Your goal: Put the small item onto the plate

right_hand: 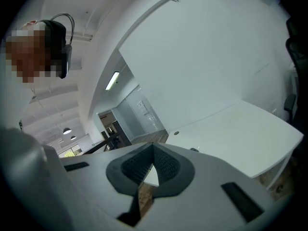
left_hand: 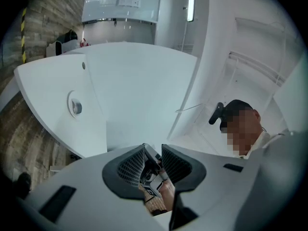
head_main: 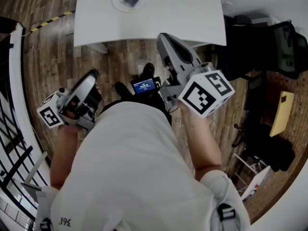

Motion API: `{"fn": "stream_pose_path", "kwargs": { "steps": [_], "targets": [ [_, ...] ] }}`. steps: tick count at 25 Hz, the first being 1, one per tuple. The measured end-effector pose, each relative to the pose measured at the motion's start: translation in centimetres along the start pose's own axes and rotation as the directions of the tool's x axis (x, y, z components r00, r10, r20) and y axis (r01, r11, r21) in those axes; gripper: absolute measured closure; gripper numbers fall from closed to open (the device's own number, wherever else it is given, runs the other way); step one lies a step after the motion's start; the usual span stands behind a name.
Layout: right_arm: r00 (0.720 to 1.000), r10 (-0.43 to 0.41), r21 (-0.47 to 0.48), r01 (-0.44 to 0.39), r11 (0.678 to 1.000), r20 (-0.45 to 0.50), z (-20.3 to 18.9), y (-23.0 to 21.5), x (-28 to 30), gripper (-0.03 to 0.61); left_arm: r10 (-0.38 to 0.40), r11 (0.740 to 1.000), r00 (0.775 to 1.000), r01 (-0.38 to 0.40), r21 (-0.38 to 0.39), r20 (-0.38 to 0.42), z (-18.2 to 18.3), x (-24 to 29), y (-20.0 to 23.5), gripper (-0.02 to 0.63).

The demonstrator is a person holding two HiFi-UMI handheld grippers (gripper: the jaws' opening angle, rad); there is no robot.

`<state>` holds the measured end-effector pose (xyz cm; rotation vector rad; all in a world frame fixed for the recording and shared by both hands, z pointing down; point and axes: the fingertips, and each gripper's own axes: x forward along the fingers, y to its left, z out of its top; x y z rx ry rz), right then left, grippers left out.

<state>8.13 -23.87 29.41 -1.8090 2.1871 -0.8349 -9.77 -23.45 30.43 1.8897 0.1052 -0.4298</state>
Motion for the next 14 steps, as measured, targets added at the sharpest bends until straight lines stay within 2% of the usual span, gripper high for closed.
{"fn": "stream_pose_path", "kwargs": {
  "steps": [3, 5, 10, 14],
  "targets": [
    [1.0, 0.013, 0.014, -0.013, 1.0, 0.013, 0.1, 0.8, 0.4, 0.577, -0.026, 1.0, 1.0, 0.026, -0.006, -0.014, -0.1, -0.6, -0.6, 0.502],
    [0.999, 0.027, 0.029, -0.028, 0.999, 0.019, 0.2, 1.3, 0.7, 0.577, -0.043, 0.999, 0.999, 0.043, 0.002, -0.013, 0.2, -0.7, -1.0, 0.55],
    [0.998, 0.048, 0.051, -0.049, 0.997, 0.03, 0.7, 1.7, 0.8, 0.577, -0.103, 0.994, 0.994, 0.104, 0.027, -0.024, 0.6, -0.3, -2.2, 0.607],
    [0.998, 0.056, 0.089, -0.06, 0.994, 0.042, 1.4, 1.2, 1.1, 0.577, -0.144, 0.988, 0.988, 0.147, 0.045, -0.062, 0.4, 0.4, -3.0, 0.607]
  ]
}}
